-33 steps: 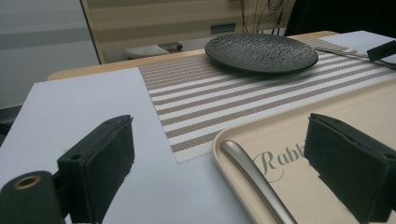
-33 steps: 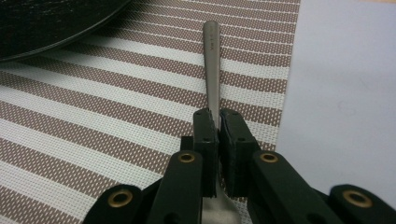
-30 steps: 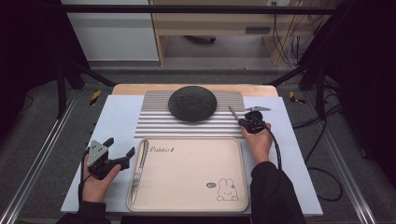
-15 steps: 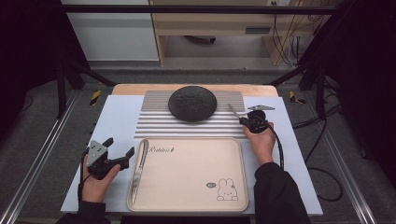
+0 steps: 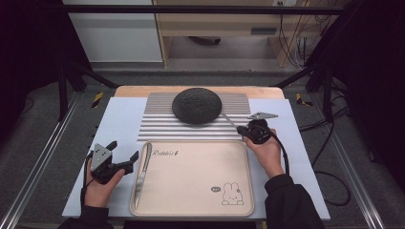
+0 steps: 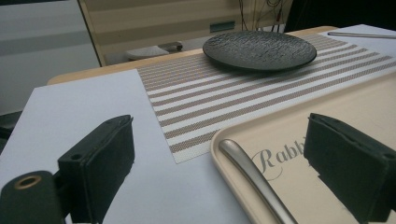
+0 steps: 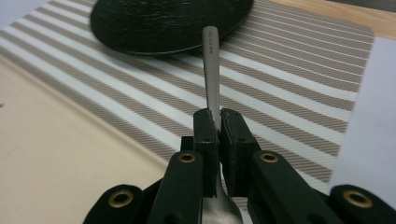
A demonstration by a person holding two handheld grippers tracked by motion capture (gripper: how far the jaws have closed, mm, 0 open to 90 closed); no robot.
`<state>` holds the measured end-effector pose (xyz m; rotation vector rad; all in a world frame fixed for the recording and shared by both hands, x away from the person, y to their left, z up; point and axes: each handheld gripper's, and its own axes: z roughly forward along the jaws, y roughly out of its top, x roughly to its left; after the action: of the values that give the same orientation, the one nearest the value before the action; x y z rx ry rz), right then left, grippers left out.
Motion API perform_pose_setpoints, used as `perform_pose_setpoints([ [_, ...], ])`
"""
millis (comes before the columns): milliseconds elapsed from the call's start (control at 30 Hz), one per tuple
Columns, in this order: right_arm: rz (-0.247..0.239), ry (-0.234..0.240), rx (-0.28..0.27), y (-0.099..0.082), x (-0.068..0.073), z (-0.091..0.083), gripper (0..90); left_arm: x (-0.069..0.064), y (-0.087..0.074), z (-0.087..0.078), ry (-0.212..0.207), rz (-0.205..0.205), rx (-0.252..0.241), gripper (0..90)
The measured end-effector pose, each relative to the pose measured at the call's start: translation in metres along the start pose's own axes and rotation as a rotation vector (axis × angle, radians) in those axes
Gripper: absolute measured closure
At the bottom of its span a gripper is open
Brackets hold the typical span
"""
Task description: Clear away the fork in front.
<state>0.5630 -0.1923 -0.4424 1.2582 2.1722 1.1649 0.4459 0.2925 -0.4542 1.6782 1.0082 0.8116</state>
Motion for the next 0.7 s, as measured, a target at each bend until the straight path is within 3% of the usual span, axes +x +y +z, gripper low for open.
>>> perform_pose_setpoints([
  [400, -0.12, 0.136, 0.029, -0.007, 0.055, -0.016, 85.6, -0.029, 0.006, 0.005, -0.059, 0.1, 0.003, 8.6],
  [600, -0.2, 0.197, 0.065, -0.006, 0.08, -0.018, 85.6, -0.05, 0.015, 0.013, -0.093, 0.22, -0.002, 8.1],
  [700, -0.232, 0.216, 0.084, -0.006, 0.09, -0.016, 85.6, -0.061, 0.018, 0.019, -0.124, 0.274, 0.026, 8.4],
])
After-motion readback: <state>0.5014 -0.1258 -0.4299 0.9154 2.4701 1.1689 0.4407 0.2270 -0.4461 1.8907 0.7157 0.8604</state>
